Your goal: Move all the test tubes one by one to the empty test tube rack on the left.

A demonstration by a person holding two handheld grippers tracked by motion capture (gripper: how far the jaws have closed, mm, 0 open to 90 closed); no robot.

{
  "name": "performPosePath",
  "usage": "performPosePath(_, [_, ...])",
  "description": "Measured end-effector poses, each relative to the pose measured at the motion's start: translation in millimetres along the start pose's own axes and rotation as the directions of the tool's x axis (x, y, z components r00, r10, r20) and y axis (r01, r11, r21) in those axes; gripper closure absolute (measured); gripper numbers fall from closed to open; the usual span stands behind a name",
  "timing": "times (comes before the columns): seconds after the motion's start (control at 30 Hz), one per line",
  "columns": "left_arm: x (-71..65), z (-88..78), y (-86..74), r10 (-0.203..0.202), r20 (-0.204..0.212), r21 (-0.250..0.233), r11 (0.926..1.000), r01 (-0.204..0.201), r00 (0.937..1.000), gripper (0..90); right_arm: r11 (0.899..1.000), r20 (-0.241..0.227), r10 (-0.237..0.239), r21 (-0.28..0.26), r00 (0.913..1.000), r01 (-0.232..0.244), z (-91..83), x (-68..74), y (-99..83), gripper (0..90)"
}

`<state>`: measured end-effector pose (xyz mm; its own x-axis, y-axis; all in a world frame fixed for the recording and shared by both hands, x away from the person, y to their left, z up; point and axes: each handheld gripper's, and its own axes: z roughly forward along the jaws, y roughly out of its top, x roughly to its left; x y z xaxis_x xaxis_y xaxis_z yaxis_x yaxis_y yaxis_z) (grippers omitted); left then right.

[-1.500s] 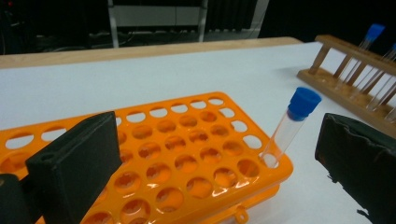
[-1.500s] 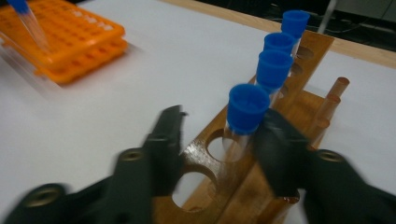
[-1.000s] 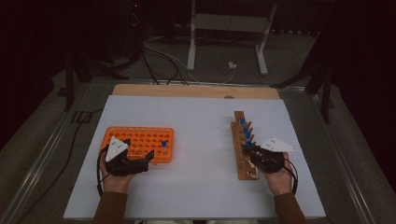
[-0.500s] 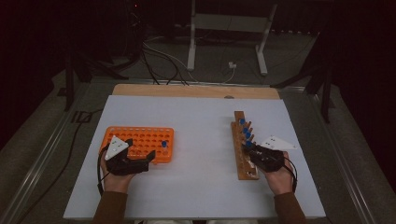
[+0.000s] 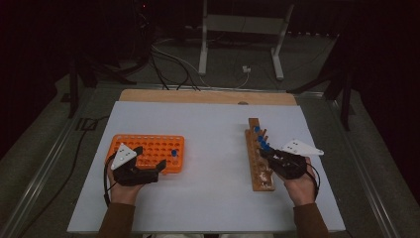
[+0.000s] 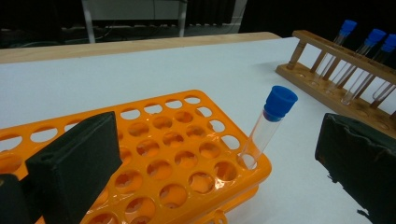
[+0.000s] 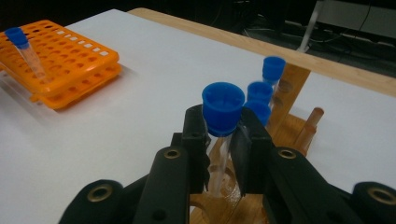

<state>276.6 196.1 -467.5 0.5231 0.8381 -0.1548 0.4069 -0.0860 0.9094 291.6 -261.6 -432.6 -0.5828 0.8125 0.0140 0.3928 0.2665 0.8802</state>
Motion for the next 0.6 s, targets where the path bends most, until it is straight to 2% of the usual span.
performPosePath(0.33, [-7.6, 0.3, 6.4, 0.035, 0.032, 0.002, 0.9994, -0.035, 0.9989, 1.0, 1.0, -0.01, -0.013, -0.013, 0.9999, 0.012, -11.5, -1.0, 15.5, 77.3])
performPosePath(0.6, [-13.2, -3.2, 17.3, 0.036, 0.062, -0.045, 0.9984, -0.033, 0.9974, 1.0, 0.999, -0.008, -0.04, -0.023, 0.9992, 0.04, -18.2, 0.8, 35.1, 77.3])
